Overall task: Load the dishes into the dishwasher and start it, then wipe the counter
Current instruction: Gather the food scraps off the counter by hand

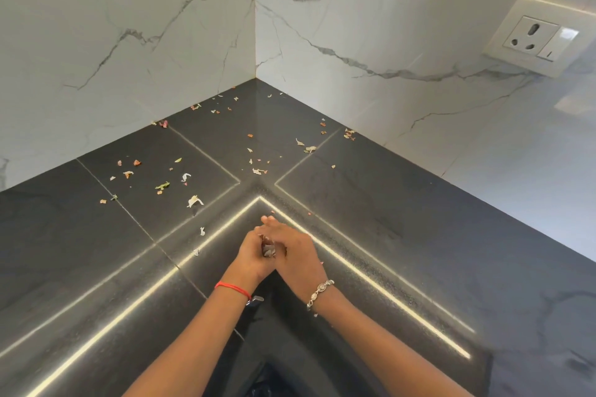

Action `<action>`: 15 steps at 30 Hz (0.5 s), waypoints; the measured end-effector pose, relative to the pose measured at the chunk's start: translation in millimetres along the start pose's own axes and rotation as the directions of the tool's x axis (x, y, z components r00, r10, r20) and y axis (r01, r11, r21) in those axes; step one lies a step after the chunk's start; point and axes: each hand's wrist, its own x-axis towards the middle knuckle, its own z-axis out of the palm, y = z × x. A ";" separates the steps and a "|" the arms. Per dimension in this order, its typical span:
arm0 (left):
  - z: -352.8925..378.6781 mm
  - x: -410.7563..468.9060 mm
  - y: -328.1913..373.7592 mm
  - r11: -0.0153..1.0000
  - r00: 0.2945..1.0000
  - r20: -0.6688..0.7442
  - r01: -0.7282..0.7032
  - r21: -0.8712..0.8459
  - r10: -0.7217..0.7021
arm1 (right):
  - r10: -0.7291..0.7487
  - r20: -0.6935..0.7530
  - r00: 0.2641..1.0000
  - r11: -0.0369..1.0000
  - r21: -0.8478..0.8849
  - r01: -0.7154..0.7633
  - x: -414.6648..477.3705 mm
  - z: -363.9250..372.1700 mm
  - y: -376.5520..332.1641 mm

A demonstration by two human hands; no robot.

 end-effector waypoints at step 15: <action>-15.4 -14.1 27.8 1.000 1.000 0.007 -0.012 -0.022 0.012 | 0.263 0.193 0.945 0.816 -0.567 -0.111 53.0 -6.3 77.9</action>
